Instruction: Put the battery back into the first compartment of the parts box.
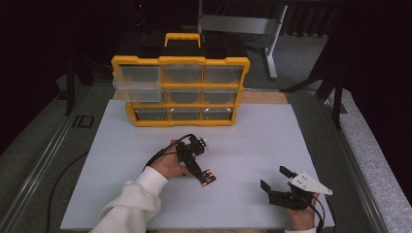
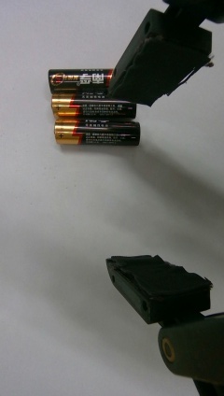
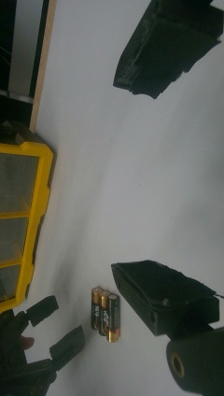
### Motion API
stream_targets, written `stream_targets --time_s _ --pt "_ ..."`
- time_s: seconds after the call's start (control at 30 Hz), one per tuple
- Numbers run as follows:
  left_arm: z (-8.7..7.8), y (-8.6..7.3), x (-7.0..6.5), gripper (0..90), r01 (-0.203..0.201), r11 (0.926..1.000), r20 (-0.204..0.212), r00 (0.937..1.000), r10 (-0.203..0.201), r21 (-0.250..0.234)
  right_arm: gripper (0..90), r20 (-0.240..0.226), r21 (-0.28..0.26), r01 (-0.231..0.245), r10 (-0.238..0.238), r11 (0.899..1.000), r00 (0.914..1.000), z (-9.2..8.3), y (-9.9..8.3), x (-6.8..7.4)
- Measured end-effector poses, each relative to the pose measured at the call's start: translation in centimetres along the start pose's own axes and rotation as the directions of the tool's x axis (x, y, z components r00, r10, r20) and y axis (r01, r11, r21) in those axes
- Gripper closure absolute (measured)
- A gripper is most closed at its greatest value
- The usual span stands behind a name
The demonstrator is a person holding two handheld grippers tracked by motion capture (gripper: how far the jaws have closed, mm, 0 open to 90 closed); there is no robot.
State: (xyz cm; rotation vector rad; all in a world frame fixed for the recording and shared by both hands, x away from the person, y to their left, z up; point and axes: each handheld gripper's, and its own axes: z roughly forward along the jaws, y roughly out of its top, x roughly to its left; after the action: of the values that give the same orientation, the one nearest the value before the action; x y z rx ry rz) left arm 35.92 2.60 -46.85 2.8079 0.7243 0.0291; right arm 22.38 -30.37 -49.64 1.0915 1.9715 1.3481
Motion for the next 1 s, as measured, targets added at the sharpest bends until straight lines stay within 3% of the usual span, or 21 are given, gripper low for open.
stream_targets --time_s 0.03,0.13,0.6,0.8,1.0 --pt "0.0 0.4 -0.1 17.5 -0.009 0.9996 0.008 0.9999 0.008 0.026 9.8 0.0 0.0 0.0 0.0 1.0 1.0 0.0 0.0 0.0" --pt "0.1 0.6 -0.2 18.1 -0.007 0.9991 0.011 0.9999 0.006 0.043 9.9 0.001 0.0 -0.001 0.001 1.0 1.0 0.0 0.0 0.0" --pt "0.8 1.2 -0.2 21.6 0.006 0.9985 0.019 0.9998 -0.007 0.054 9.8 0.001 0.004 0.002 -0.002 1.0 1.0 0.0 0.0 0.0" --pt "1.0 1.3 -0.3 26.0 0.006 0.9976 0.003 1.0 -0.006 0.069 9.9 0.001 0.004 0.002 -0.002 1.0 1.0 0.0 0.0 0.0" --pt "1.4 1.5 -0.4 37.0 0.007 0.9975 0.022 0.9997 -0.009 0.07 9.9 0.002 0.004 0.002 -0.002 1.0 1.0 0.0 0.0 0.0"
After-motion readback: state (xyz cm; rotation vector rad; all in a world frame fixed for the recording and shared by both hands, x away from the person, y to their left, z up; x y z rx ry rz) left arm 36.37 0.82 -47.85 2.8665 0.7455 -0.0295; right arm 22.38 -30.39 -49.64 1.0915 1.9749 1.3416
